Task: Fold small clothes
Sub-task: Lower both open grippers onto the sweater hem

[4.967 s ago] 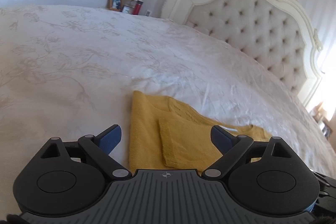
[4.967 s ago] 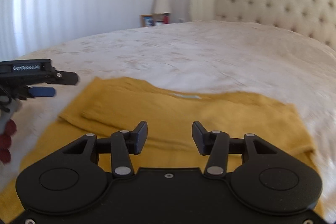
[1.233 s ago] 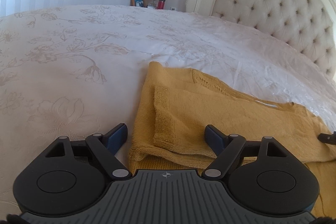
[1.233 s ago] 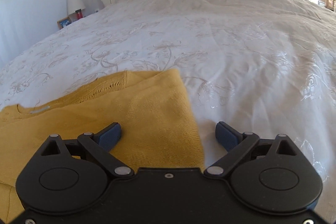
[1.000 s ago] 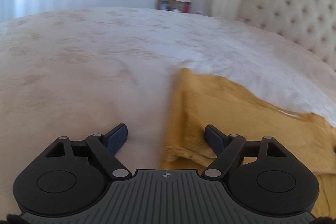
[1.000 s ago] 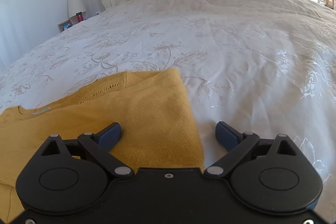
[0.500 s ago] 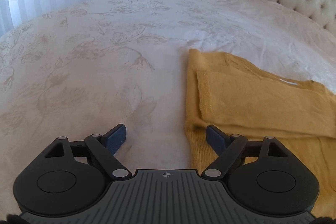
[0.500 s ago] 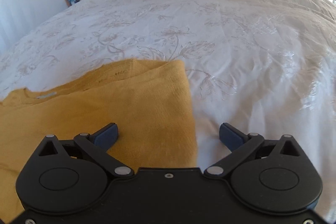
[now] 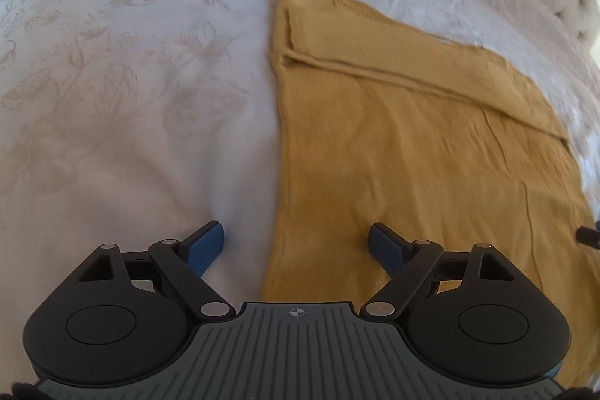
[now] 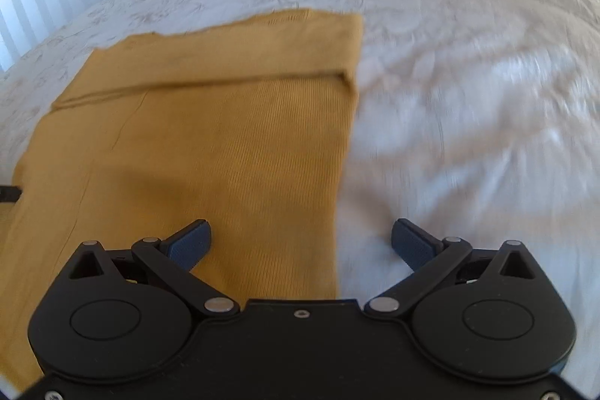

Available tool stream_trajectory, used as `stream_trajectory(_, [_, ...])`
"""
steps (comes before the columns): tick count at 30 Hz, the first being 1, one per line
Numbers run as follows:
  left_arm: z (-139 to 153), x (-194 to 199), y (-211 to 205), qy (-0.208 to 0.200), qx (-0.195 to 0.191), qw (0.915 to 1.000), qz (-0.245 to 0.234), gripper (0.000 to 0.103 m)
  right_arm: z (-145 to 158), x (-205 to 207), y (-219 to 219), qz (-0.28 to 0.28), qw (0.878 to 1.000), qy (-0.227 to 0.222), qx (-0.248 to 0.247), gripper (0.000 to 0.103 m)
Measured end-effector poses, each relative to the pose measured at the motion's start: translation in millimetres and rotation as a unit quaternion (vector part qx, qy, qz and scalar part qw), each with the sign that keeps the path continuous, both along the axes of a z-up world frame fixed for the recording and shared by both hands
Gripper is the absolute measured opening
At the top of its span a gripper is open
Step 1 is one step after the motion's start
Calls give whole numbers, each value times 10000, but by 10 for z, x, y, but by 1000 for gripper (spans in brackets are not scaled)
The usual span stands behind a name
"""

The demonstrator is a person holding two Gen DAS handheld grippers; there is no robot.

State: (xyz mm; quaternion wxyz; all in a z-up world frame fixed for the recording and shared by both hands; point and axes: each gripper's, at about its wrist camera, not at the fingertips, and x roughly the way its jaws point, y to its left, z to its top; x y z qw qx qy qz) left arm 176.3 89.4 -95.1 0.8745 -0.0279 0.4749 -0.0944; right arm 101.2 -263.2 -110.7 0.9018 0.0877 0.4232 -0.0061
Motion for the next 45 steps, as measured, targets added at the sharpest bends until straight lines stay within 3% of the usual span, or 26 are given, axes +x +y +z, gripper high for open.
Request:
stream_trajectory(8, [3, -215, -38, 647, -341, 9969, -278, 91, 45, -587, 72, 165, 9972, 418, 606, 102])
stream_trajectory(14, [-4, -395, -125, 1002, -126, 9933, -565, 91, 4, -792, 77, 277, 9924, 722, 961, 102])
stream_trajectory(24, [-33, -415, -4, 1047, -456, 9932, -228, 91, -101, -925, 105, 319, 9946, 284, 944, 103])
stream_trajectory(32, [36, -436, 248, 1258, -1009, 9868, -155, 88, -136, -989, -176, -30, 9812, 45, 1929, 103])
stream_trajectory(34, [56, -466, 306, 1438, -1133, 9829, -190, 79, -148, -998, -209, -83, 9783, 13, 2069, 103])
stream_trajectory(37, [84, -569, 409, 1617, -1113, 9803, -238, 76, -147, -990, -203, -78, 9788, 1, 2048, 103])
stream_trajectory(42, [65, -644, 559, 1743, -1266, 9765, 109, 76, -130, -982, -131, 30, 9836, 31, 1803, 103])
stream_trajectory(45, [41, -613, 521, 1800, -1152, 9768, 138, 76, -128, -981, -128, 40, 9840, 39, 1782, 103])
